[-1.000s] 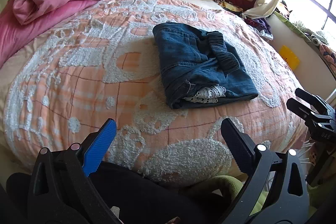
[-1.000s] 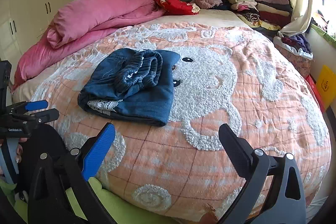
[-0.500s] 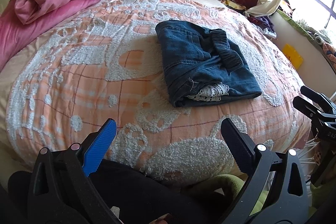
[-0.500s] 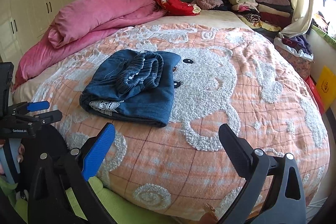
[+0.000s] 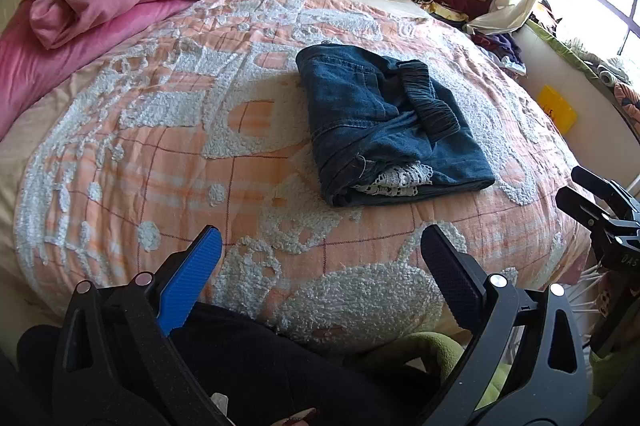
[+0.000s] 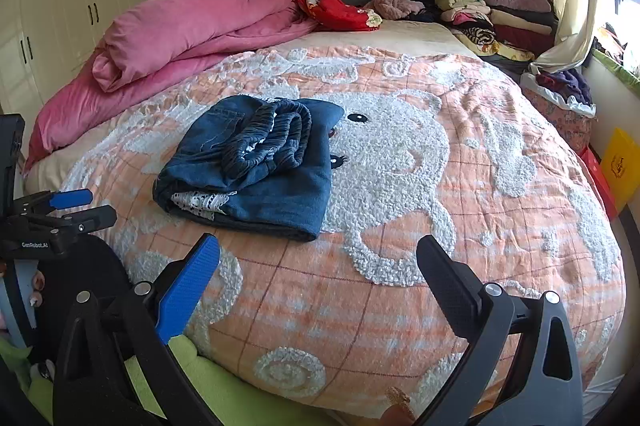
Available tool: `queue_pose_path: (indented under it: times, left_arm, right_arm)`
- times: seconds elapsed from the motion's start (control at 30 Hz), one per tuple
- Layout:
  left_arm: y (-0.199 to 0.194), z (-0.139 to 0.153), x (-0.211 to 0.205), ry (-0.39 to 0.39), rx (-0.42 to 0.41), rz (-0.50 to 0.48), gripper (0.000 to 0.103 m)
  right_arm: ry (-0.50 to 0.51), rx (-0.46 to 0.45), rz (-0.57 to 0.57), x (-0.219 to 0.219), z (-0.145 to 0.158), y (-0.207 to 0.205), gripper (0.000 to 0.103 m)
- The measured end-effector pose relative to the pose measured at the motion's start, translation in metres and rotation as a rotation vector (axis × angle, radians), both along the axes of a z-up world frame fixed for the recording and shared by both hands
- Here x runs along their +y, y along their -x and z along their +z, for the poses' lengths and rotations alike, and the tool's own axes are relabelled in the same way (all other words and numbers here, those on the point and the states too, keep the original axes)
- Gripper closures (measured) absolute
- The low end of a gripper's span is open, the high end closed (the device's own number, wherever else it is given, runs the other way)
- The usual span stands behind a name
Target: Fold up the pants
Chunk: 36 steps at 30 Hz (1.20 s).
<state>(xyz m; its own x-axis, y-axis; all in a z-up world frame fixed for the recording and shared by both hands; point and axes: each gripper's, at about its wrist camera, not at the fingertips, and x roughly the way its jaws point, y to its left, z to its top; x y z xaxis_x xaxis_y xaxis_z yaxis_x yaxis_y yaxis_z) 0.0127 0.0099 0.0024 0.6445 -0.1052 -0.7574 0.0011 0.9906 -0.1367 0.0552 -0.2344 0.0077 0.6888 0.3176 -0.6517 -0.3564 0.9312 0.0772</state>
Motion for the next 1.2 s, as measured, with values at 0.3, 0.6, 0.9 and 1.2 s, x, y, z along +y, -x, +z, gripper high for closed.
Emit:
queue_pose_path:
  times: [0.3,0.6,0.9,1.2]
  left_arm:
    - [0.0005,0.0014,-0.0012,0.001,0.000,-0.001,0.010]
    - [0.0002,0.0010,-0.0011,0.001,-0.001,-0.003,0.010]
    - [0.0008,0.0021,-0.0027,0.002,0.001,-0.006,0.010]
    - [0.0006,0.0024,-0.0024,0.002,0.001,-0.006,0.010]
  right_arm:
    - [0.002,0.000,-0.001,0.0006,-0.0001,0.0005,0.005]
    - [0.002,0.002,0.000,0.0003,-0.0003,0.0014,0.005]
    - [0.003,-0.001,-0.002,-0.0014,-0.0006,0.0012,0.005]
    - [0.003,0.000,-0.001,-0.0024,-0.0003,0.0013,0.005]
